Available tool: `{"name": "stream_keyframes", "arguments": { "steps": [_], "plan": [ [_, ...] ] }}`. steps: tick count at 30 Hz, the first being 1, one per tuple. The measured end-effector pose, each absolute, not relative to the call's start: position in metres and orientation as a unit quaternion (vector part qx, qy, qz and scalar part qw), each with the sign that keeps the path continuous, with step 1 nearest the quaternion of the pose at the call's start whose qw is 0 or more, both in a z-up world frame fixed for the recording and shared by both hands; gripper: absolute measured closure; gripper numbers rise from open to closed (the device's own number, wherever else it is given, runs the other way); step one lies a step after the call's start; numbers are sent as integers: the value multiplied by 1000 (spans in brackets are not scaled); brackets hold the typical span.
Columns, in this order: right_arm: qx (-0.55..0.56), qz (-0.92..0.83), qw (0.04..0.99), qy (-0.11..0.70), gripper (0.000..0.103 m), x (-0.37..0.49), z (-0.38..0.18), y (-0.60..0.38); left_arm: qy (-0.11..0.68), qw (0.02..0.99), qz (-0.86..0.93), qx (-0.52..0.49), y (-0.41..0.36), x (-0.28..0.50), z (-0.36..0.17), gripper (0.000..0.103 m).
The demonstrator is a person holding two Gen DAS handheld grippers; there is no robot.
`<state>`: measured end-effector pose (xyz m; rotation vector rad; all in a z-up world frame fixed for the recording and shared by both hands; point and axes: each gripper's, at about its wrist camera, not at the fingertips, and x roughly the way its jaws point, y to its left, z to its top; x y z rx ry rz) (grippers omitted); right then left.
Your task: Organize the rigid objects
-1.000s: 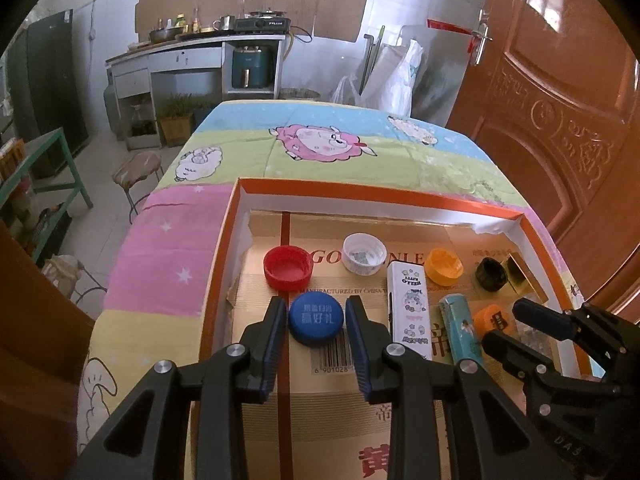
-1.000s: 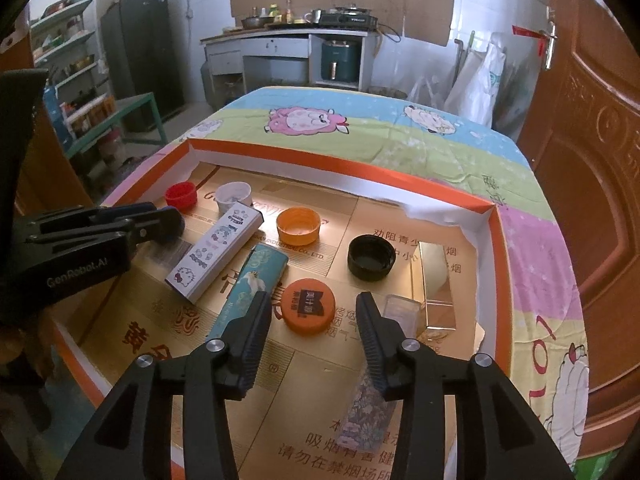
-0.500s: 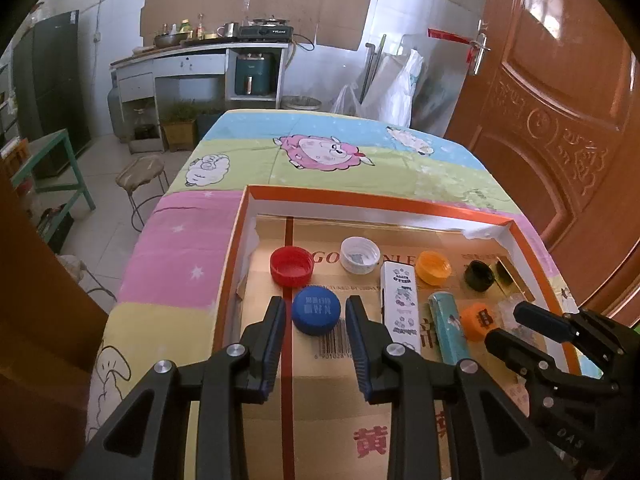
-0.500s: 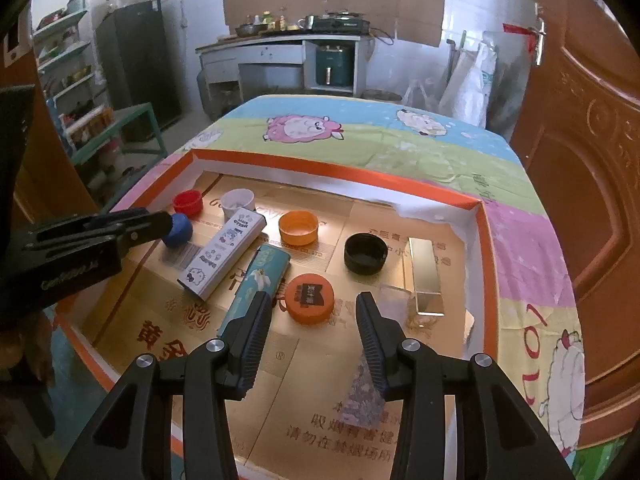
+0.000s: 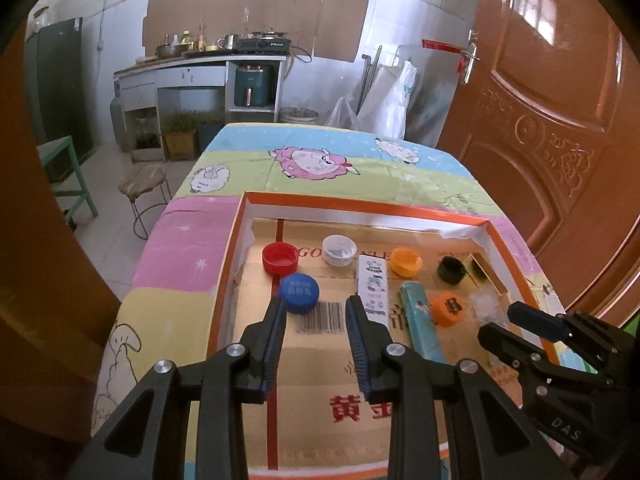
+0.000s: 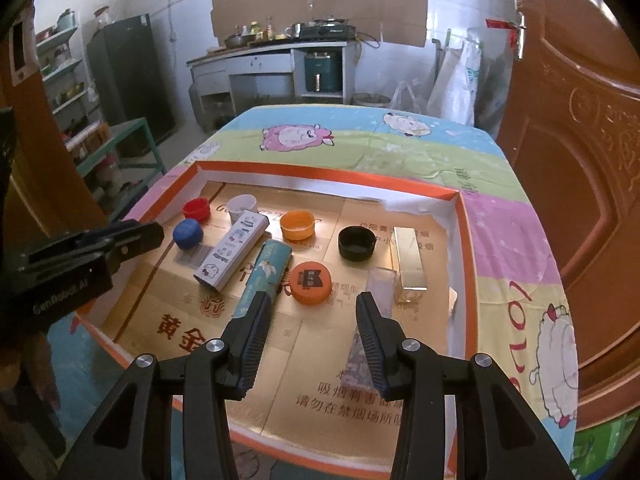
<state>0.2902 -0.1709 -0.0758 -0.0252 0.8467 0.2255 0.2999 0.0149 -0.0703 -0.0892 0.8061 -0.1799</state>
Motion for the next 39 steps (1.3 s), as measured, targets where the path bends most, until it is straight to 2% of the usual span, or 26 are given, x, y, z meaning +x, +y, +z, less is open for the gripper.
{"name": "stream_keyframes", "arguments": {
  "steps": [39],
  "plan": [
    [3, 73, 939, 335, 58, 168, 5, -159, 302, 950, -81, -17, 1, 157, 3, 72]
  ]
}}
